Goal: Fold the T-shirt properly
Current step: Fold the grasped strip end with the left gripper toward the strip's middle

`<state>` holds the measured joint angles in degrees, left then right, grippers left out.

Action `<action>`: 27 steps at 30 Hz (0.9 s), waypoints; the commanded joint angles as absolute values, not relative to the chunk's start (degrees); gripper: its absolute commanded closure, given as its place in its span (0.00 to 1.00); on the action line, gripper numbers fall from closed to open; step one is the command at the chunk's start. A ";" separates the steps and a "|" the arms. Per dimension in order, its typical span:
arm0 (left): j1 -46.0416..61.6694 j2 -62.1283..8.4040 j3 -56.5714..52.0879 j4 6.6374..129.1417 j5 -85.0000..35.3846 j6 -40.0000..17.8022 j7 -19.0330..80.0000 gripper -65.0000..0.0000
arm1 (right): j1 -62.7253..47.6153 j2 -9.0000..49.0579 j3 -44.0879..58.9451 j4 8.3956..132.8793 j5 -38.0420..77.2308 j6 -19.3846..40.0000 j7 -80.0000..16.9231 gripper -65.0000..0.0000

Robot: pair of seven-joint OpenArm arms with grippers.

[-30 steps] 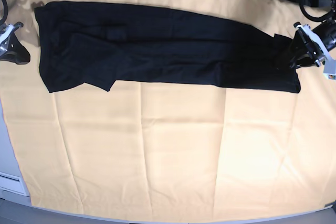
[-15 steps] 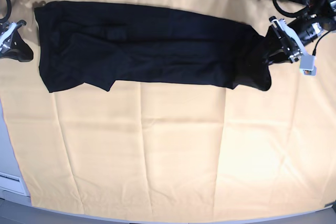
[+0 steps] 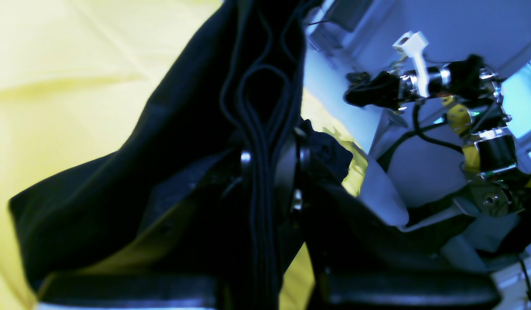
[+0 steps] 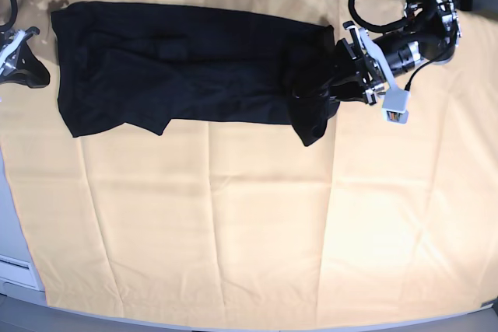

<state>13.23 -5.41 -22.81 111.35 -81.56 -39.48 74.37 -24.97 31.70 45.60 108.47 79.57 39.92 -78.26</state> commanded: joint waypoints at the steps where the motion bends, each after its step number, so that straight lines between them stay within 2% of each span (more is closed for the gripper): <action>1: 12.64 -5.13 -22.06 112.33 -82.83 -40.00 73.32 1.00 | -24.93 33.08 46.22 109.12 81.01 40.00 -77.23 1.00; 6: 12.67 -4.10 -18.70 112.33 -79.50 -40.00 72.95 1.00 | -24.93 33.08 46.22 109.12 81.01 40.00 -77.23 1.00; 7: 12.67 -4.10 -18.20 112.33 -79.53 -40.00 72.95 0.96 | -24.93 33.08 46.22 109.12 81.06 40.00 -77.23 1.00; 11: 12.67 -4.12 -16.99 112.33 -81.17 -40.00 72.93 0.46 | -24.93 33.08 46.22 109.12 81.21 40.00 -77.23 1.00; 12: 12.64 -4.10 -16.99 112.33 -82.08 -40.00 72.90 0.40 | -24.93 33.08 46.22 109.12 81.21 40.00 -77.23 1.00; 13: 12.64 -4.10 -16.99 112.33 -83.15 -40.00 72.71 0.38 | -24.93 33.08 46.22 109.12 81.23 40.00 -77.23 1.00; 20: 12.62 -3.95 -17.02 112.33 -83.53 -40.00 68.97 0.39 | -24.93 33.06 46.22 109.12 81.21 40.00 -77.23 1.00; 21: 12.60 -3.95 -17.06 112.33 -82.17 -40.00 68.36 0.45 | -24.93 33.06 46.22 109.12 81.23 40.00 -77.21 1.00; 22: 12.56 -3.95 -17.23 112.36 -79.94 -40.00 67.48 0.60 | -24.93 33.06 46.22 109.12 81.21 40.00 -77.21 1.00; 24: 12.49 -3.95 -18.09 112.33 -76.23 -40.00 67.26 1.00 | -24.93 33.04 46.22 109.12 81.23 40.00 -77.23 1.00; 27: 12.53 -3.97 -19.66 112.33 -71.46 -40.00 66.43 1.00 | -24.93 33.04 46.22 109.12 81.36 40.00 -77.21 1.00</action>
<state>12.99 -3.97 -19.64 111.35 -69.71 -39.51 67.59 -25.04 31.70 45.60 108.47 79.77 39.92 -78.26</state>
